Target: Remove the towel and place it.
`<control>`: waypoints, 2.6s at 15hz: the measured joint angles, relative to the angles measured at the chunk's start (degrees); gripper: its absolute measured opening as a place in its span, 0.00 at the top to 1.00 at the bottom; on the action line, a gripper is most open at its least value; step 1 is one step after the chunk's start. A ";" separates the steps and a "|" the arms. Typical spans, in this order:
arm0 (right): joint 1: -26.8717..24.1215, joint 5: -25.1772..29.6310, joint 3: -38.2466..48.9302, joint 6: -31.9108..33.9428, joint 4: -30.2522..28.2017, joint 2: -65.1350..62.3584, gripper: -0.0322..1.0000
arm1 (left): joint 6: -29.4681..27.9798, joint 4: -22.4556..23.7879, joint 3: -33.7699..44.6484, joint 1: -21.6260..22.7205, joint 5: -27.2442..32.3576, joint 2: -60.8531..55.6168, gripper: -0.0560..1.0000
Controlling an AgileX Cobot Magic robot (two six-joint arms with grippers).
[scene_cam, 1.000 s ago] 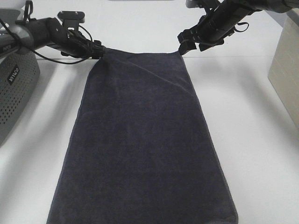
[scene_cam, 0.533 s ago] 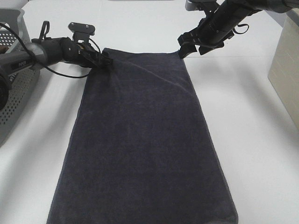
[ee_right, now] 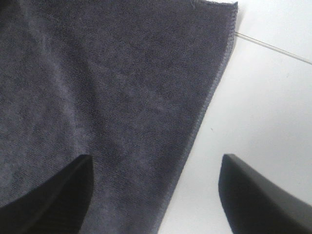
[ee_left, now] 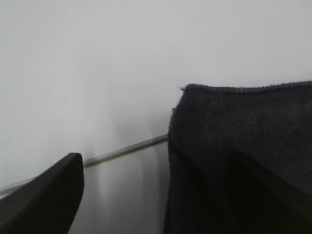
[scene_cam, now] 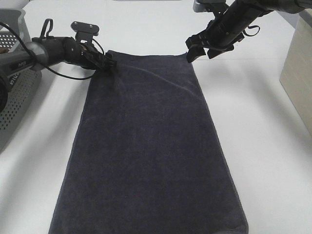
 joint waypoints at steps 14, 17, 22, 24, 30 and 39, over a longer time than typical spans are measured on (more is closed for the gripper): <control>0.00 19.54 0.00 12.66 -5.56 -16.79 0.29 | -1.66 -4.18 0.06 0.00 42.17 -25.21 0.23; -0.06 25.44 0.00 18.96 -12.09 -21.72 0.29 | -7.62 -2.18 0.06 2.29 48.76 -31.23 0.23; -6.42 25.73 0.92 23.15 -13.01 -27.33 0.29 | -9.97 0.46 1.03 12.55 54.26 -37.18 0.23; -6.59 25.73 8.02 23.15 -12.38 -33.52 0.29 | -9.68 0.06 7.45 13.58 54.37 -43.14 0.23; -6.47 25.78 36.50 23.15 -12.20 -60.96 0.29 | -9.63 3.44 50.19 13.69 50.31 -76.32 0.23; -6.47 26.01 73.45 24.64 -16.62 -106.57 0.29 | -10.60 3.50 91.16 13.75 45.55 -128.97 0.23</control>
